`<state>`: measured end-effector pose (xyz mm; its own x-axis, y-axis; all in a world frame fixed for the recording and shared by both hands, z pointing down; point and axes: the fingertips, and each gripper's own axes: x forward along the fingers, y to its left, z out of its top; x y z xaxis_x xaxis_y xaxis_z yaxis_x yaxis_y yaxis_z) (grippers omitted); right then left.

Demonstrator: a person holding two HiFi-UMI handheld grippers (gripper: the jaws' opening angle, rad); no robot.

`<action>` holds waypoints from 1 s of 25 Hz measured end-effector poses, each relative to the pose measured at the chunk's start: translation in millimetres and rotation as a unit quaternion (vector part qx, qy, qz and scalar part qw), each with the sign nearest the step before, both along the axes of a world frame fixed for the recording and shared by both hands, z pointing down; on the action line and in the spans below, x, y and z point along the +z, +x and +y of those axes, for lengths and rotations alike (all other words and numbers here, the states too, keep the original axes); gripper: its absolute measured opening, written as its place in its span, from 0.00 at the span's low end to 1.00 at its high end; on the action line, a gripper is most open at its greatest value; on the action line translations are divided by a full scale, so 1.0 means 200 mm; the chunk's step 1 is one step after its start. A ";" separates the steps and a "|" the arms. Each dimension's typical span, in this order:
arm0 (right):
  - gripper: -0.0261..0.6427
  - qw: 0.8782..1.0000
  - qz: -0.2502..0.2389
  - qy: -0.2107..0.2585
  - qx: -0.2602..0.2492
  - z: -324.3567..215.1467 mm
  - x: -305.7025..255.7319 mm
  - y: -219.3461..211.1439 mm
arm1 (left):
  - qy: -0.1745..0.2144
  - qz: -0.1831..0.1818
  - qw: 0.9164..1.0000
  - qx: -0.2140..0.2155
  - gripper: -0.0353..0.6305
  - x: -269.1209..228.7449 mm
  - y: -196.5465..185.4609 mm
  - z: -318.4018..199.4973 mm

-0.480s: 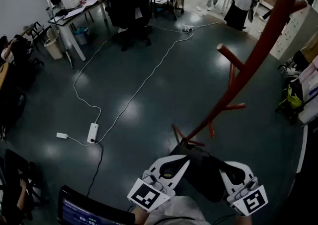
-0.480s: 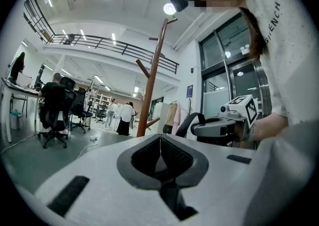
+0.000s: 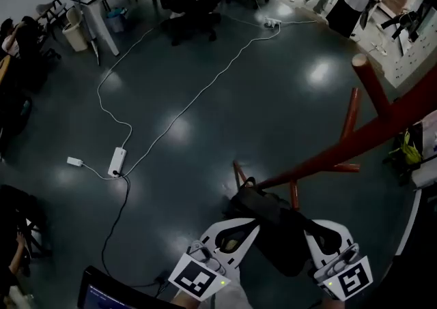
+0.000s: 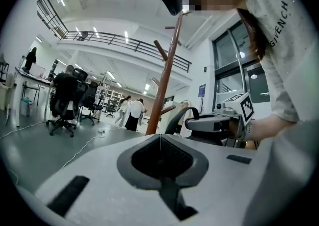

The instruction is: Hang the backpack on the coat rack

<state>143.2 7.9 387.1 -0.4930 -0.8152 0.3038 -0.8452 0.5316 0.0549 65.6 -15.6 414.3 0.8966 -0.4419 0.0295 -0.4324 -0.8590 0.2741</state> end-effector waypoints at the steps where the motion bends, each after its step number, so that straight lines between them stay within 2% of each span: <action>1: 0.08 1.000 0.003 -0.005 -0.005 -0.02 0.03 0.03 | -0.001 0.002 1.000 -0.003 0.07 0.02 0.03 0.00; 6: 0.08 0.999 -0.005 -0.010 -0.039 -0.15 0.09 0.04 | -0.017 0.010 1.000 -0.017 0.07 0.08 0.04 -0.03; 13: 0.08 0.999 -0.002 -0.044 -0.031 -0.22 0.27 0.10 | -0.035 0.001 0.999 -0.036 0.07 0.18 0.00 -0.06; 19: 0.08 0.996 0.045 -0.067 -0.028 -0.24 0.40 0.18 | -0.037 -0.012 0.999 -0.038 0.07 0.22 0.00 -0.06; 25: 0.08 0.995 0.058 -0.079 -0.032 -0.28 0.50 0.17 | -0.029 -0.022 0.998 -0.043 0.07 0.25 -0.02 -0.09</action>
<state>177.4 -48.3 486.3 -0.4971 -0.7206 0.4833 -0.8018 0.5944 0.0615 61.1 -33.7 463.6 0.8521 -0.5144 0.0962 -0.5175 -0.8008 0.3015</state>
